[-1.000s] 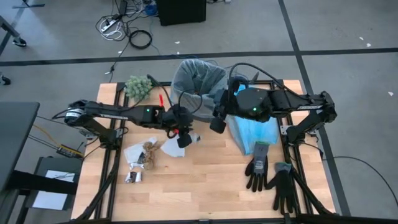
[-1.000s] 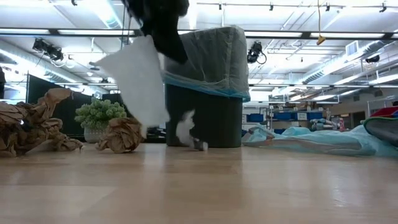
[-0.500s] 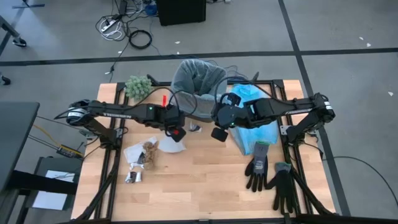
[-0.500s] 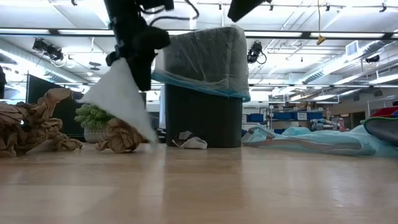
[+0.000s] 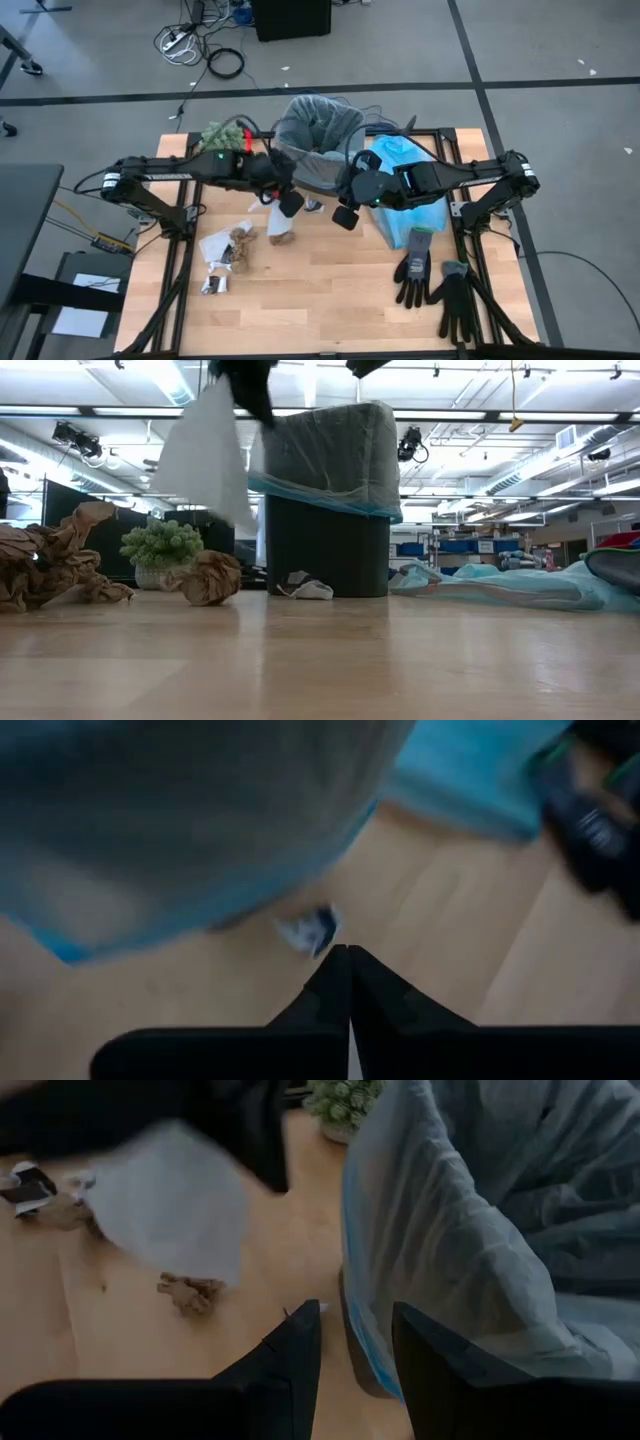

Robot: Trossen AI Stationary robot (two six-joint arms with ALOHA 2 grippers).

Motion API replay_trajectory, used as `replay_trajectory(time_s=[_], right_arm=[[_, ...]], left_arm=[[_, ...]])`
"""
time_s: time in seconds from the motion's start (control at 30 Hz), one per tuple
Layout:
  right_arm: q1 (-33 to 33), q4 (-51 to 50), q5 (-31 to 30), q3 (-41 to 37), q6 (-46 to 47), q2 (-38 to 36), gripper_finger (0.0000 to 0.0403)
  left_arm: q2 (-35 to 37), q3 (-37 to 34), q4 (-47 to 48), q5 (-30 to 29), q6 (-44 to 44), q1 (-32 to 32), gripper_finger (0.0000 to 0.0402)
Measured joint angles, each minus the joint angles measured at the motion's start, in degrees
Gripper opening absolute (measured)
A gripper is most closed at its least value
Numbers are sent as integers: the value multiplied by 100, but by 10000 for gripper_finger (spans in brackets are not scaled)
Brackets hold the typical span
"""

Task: Place trash/remove bag and relplace
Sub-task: Put the white napkin into the trash bin, then put the white paper into the trash bin

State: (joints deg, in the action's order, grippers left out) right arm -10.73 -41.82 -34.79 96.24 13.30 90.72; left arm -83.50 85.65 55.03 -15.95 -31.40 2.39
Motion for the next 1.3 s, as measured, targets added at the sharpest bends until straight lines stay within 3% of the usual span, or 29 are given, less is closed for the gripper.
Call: replay_trajectory(time_s=[0.27, 0.4, 0.57, 0.87, 1.0, 1.13, 1.3], right_arm=[[-104, 24, -8, 7, -304, -2, 112], [-102, 53, -68, 7, -303, -2, 112], [-166, 260, -103, 9, -282, -4, 112], [-432, 354, -350, 9, -18, -4, 112], [-534, 346, -469, 11, 112, -4, 112], [-602, 301, -479, 11, 219, -4, 112], [-642, 207, -746, 13, 464, -7, 112]], left_arm=[[0, 1672, -248, -742, 1383, 349, 5], [-2, 1956, -1471, -1450, 2037, 707, 4], [-184, 1958, -2997, -1381, 2398, 1218, 4], [-1075, 1954, -4117, -452, 2277, 1842, 7], [-1458, 1954, -4155, 366, 1993, 2034, 15], [-1766, 1945, -4109, 1000, 1746, 2135, 55], [-1821, 1974, -4238, 2103, 1313, 2206, 144]])
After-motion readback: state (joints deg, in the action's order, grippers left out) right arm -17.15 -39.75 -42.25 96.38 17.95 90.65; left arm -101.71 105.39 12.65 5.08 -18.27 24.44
